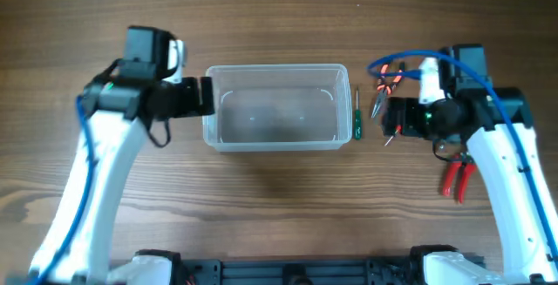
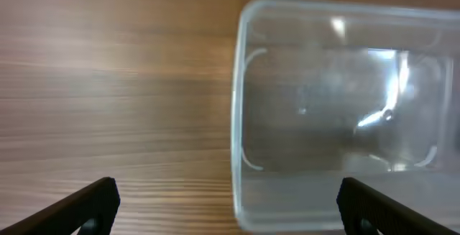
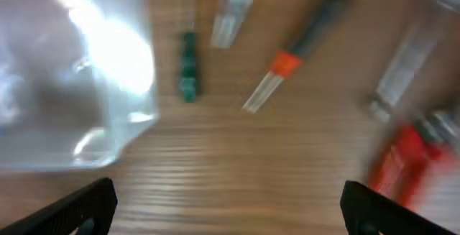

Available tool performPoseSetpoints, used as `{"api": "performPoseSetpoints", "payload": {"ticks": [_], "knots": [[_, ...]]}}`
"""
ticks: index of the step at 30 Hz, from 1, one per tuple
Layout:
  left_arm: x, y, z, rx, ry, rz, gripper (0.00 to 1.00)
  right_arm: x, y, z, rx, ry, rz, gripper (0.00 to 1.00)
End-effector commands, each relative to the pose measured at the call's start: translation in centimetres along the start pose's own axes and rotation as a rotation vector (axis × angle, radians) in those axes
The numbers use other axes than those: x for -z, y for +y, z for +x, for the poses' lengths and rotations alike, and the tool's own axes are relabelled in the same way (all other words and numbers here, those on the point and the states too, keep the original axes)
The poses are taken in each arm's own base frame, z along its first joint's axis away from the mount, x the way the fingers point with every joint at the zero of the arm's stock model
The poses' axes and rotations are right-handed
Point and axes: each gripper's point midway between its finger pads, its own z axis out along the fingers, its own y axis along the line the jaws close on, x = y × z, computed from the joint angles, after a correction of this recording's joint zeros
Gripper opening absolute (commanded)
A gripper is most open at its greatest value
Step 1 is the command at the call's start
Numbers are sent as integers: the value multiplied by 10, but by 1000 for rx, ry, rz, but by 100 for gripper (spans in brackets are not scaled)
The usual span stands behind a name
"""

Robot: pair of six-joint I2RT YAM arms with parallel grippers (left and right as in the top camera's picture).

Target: Pack container

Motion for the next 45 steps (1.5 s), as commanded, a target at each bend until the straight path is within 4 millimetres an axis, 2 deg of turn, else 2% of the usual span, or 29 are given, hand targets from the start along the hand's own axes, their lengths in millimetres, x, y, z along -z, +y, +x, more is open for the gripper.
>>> {"api": "performPoseSetpoints", "payload": {"ticks": [1, 3, 5, 8, 12, 17, 21, 28, 32, 41, 45], "knots": [[60, 35, -8, 82, -157, -81, 100, 59, -61, -21, -479, -208, 251, 100], [72, 51, -4, 164, -177, -100, 100, 72, -72, -27, -525, -251, 248, 100], [79, 67, 3, 236, -180, -125, 100, 76, -92, -26, -592, -259, 273, 100], [82, 87, 13, 301, -154, -158, 100, 66, -119, -11, -678, -183, 324, 100], [82, 97, 19, 334, -131, -175, 100, 45, -145, 10, -742, -40, 324, 100], [81, 97, 16, 334, -139, -175, 100, 23, -150, 14, -697, 70, 251, 100], [81, 97, 13, 332, -150, -174, 100, 7, -144, 21, -650, 130, 242, 100], [81, 97, 13, 333, -151, -173, 100, -43, -137, 54, -624, 206, 196, 100], [81, 97, 13, 333, -151, -173, 100, -61, -138, 62, -590, 202, 193, 100], [81, 96, 13, 333, -150, -166, 100, -73, -141, 48, -554, 127, 169, 100], [81, 96, 13, 333, -150, -166, 100, -78, -142, 49, -556, 116, 166, 100]]}}
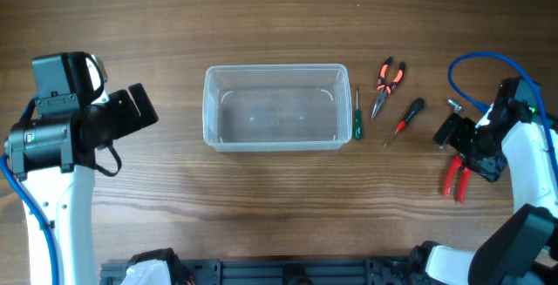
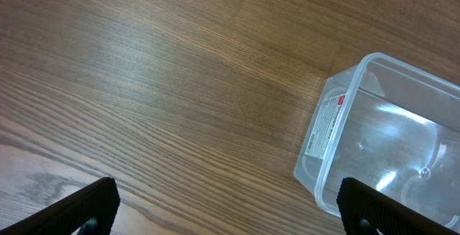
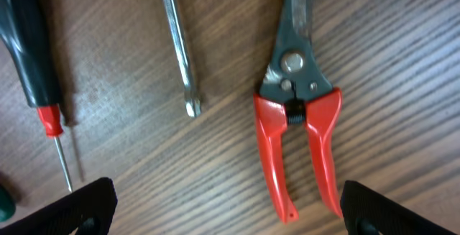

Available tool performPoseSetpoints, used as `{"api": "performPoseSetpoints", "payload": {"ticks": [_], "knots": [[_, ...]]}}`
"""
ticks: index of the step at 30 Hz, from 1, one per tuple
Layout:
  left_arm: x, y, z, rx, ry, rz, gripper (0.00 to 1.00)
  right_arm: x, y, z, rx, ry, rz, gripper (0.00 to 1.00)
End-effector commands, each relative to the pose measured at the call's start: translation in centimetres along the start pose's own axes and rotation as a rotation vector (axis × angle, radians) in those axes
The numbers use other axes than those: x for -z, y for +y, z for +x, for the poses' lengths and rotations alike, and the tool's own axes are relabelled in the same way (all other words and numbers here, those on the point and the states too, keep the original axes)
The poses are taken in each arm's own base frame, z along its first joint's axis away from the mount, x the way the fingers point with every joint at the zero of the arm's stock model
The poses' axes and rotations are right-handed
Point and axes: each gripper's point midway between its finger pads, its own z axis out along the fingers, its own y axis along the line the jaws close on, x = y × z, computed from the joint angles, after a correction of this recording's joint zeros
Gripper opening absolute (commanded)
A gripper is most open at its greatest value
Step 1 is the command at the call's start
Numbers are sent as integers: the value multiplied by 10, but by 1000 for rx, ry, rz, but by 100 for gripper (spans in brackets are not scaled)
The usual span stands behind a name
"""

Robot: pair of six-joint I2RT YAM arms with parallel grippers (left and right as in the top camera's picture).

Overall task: Pack container
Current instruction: 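Lower the right gripper onto the red-handled cutters and grasp them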

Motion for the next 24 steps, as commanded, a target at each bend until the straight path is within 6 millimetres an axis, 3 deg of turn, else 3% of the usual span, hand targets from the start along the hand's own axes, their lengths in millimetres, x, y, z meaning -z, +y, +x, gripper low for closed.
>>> {"api": "performPoseSetpoints", "payload": {"ticks": [1, 10, 24], "knots": [[2, 0, -5, 22, -12, 2, 100, -11, 4, 9, 26, 20, -21, 100], [2, 0, -5, 22, -12, 2, 100, -41, 12, 29, 62, 25, -51, 100], [2, 1, -3, 22, -6, 0, 100, -61, 4, 39, 44, 5, -17, 100]]}}
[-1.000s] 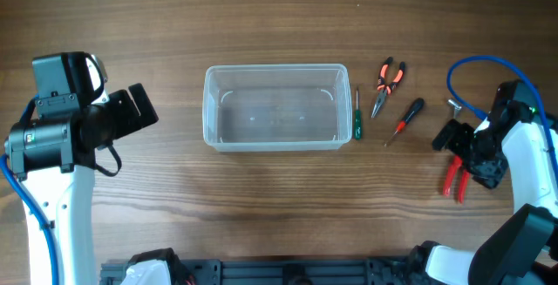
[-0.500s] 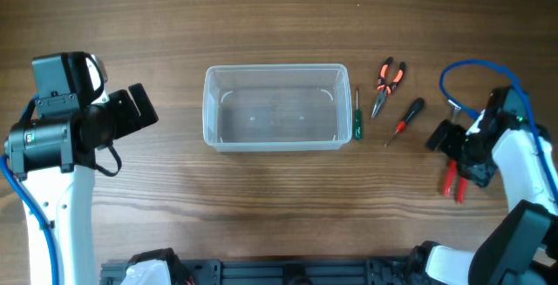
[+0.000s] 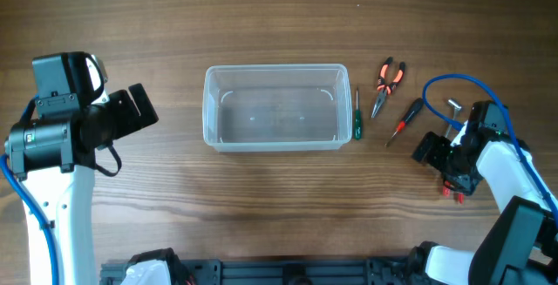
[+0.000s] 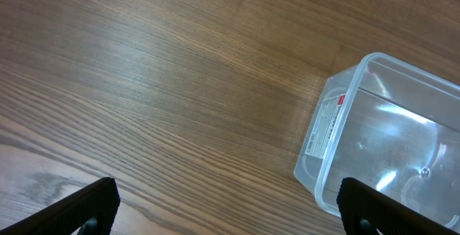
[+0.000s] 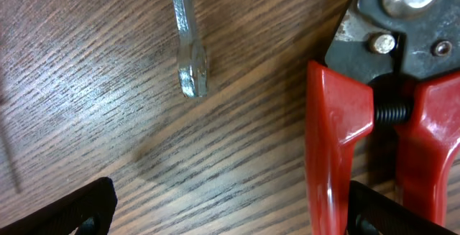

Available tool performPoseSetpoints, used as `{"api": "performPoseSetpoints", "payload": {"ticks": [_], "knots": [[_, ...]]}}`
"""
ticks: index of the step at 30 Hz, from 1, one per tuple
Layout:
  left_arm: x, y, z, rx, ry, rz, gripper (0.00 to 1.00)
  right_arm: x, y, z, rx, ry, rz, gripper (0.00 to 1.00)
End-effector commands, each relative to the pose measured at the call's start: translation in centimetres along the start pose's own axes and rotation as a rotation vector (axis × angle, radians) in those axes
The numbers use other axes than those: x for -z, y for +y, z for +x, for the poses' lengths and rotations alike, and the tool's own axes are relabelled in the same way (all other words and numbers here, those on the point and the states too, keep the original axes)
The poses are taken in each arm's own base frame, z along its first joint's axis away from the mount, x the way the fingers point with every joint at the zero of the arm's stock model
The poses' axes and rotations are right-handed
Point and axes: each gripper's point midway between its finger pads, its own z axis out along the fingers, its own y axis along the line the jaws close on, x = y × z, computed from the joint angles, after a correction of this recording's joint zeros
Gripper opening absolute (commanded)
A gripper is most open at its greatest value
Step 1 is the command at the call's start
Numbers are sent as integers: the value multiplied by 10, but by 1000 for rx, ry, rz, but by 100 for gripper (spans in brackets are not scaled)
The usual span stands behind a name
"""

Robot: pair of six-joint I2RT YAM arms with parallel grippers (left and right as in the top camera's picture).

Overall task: Pack container
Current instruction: 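Lower the right gripper onto the red-handled cutters and grasp them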

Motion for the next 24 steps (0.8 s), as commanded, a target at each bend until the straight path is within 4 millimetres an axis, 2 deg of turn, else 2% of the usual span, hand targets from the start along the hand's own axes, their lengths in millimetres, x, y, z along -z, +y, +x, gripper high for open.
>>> {"api": "performPoseSetpoints", "payload": {"ticks": [1, 6, 16, 18, 22, 24], "knots": [[2, 0, -4, 22, -7, 1, 100, -6, -5, 4, -6, -3, 23, 100], [2, 1, -2, 22, -2, -1, 100, -12, -15, 9, -31, -8, 74, 97], [2, 1, 0, 22, 6, -3, 100, -12, -22, 0, -31, -52, 116, 80], [2, 1, 0, 21, 8, -3, 100, -12, -22, -1, -31, -59, 114, 72], [2, 2, 1, 22, 14, -4, 100, -12, -21, -3, -39, -67, 111, 42], [2, 2, 2, 22, 14, -5, 100, -12, -21, -4, -39, -71, 110, 33]]}}
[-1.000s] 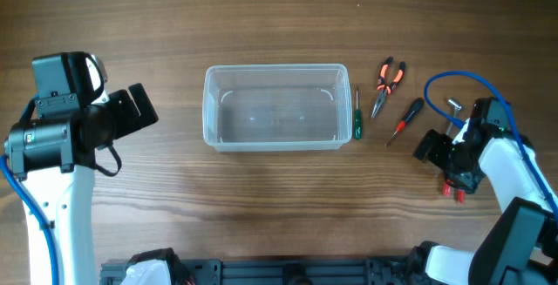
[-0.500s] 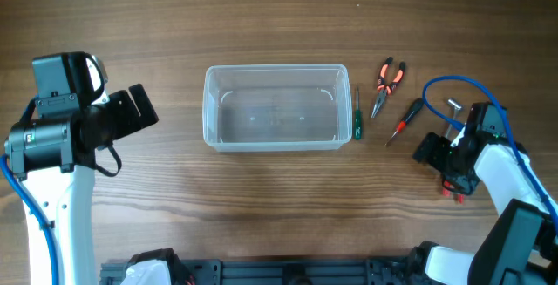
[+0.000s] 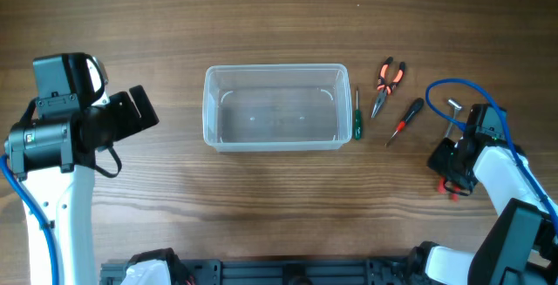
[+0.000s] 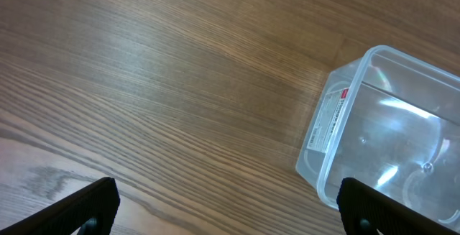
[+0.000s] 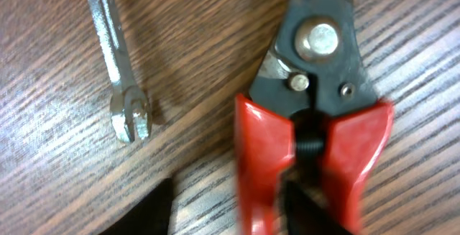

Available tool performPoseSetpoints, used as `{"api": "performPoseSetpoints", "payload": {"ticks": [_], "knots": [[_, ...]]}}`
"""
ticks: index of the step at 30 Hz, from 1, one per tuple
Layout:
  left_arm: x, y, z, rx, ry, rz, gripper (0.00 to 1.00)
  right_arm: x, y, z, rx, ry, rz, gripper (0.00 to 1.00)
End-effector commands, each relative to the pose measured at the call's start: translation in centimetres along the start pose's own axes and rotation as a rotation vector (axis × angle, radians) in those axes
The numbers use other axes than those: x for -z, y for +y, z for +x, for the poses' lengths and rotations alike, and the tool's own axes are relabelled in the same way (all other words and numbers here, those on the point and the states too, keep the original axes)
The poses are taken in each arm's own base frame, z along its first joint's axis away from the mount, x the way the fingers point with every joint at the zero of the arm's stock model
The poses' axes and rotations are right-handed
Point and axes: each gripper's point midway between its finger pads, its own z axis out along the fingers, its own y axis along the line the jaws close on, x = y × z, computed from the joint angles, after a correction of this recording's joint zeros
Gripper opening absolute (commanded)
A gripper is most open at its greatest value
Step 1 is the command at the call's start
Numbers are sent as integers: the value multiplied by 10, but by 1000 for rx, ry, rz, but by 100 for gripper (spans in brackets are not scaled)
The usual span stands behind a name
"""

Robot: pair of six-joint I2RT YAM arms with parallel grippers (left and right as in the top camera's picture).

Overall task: Pack container
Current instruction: 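Lower the right gripper onto the red-handled cutters and grasp them, then carry the red cutters with the right gripper into the container and release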

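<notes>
The clear plastic container (image 3: 270,106) stands mid-table with nothing in it, and shows at the right of the left wrist view (image 4: 381,134). My right gripper (image 3: 451,179) is down on the red-handled cutters (image 5: 316,120) at the far right. Its jaws (image 5: 237,192) are narrowed: one finger (image 5: 147,210) is left of the left handle with a gap, the other (image 5: 313,206) sits between the handles. My left gripper (image 3: 139,111) hangs open over bare wood left of the container, holding nothing.
A green screwdriver (image 3: 356,124) lies against the container's right wall. Orange pliers (image 3: 386,83) and a black-and-red screwdriver (image 3: 405,121) lie further right. A small steel wrench (image 5: 118,84) lies just left of the cutters. Wooden tabletop surrounds everything.
My right gripper's fingers have come in from the frame corners to either side of the cutters' left handle, and the wrist has shifted slightly over the cutters. The left arm has barely moved.
Both grippers first stood at the container's ends, the right one over the tools. Then the left was drawn back to the left and the right was above the red cutters. It was then lower over them, and now its jaws are narrowed round one handle.
</notes>
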Motion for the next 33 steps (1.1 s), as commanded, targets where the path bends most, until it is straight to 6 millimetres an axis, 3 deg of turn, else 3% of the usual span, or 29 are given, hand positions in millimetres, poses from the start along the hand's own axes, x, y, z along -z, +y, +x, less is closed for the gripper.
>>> {"api": "performPoseSetpoints", "payload": {"ticks": [1, 5, 10, 17, 28, 33], "knots": [[2, 1, -3, 22, -5, 0, 100, -6, -1, 8, -3, 24, 2, 31], [2, 1, -3, 22, -5, 0, 100, -6, -1, 7, -4, 20, 1, 30], [2, 1, -3, 22, -5, 0, 100, -6, 0, 6, -4, 16, 0, 22], [2, 1, -2, 22, -2, 0, 100, -6, 0, 6, -3, 13, -1, 21], [2, 1, -2, 22, -2, -1, 100, -6, 0, 4, -4, 7, -3, 4], [2, 1, -3, 22, -3, -1, 100, -6, 0, 4, -24, 7, -4, 4]]}}
